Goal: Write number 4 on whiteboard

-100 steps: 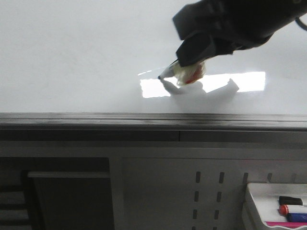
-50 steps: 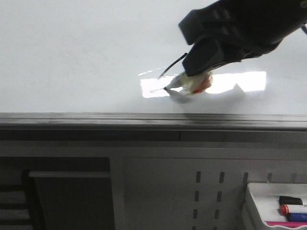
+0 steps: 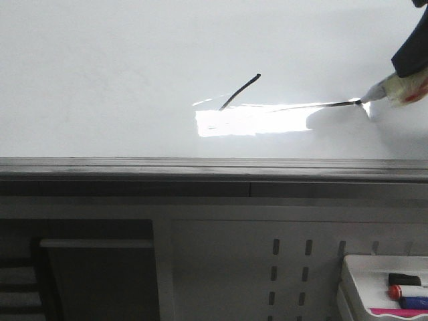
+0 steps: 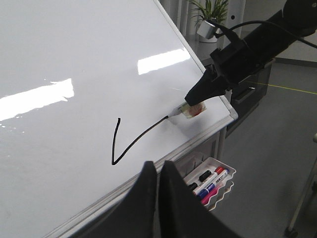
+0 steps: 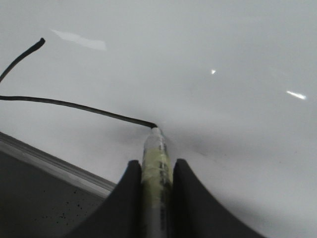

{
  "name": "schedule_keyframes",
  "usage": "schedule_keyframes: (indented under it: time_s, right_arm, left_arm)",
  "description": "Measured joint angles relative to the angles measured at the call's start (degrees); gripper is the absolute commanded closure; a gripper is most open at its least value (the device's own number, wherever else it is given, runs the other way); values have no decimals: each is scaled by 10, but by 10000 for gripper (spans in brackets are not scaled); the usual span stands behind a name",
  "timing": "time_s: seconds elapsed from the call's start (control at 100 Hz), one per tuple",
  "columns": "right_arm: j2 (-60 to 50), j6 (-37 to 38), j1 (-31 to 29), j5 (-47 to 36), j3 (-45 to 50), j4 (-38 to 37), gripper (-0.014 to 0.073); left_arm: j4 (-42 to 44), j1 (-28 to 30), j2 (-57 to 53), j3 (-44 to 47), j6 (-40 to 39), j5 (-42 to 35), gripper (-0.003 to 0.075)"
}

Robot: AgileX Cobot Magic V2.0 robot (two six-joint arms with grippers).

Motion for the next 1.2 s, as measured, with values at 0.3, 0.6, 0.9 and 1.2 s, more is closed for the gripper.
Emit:
schedule_keyframes:
  time_s: [0.3,0.6,0.9,1.2]
  right_arm:
    - [-29,1,55,13,-27,-12,654]
    - [0,1,107,-40,-47,-11,660]
    - [51,1,108,-54,-77,-11,659]
    - [79,1,108,-23,-87,0,659]
  left_arm:
    - [0,0,0,0,0,-2,741]
    - [0,0,0,0,0,-5,741]
    - [0,0,0,0,0,-6,741]
    - [0,0,0,0,0,-7,741]
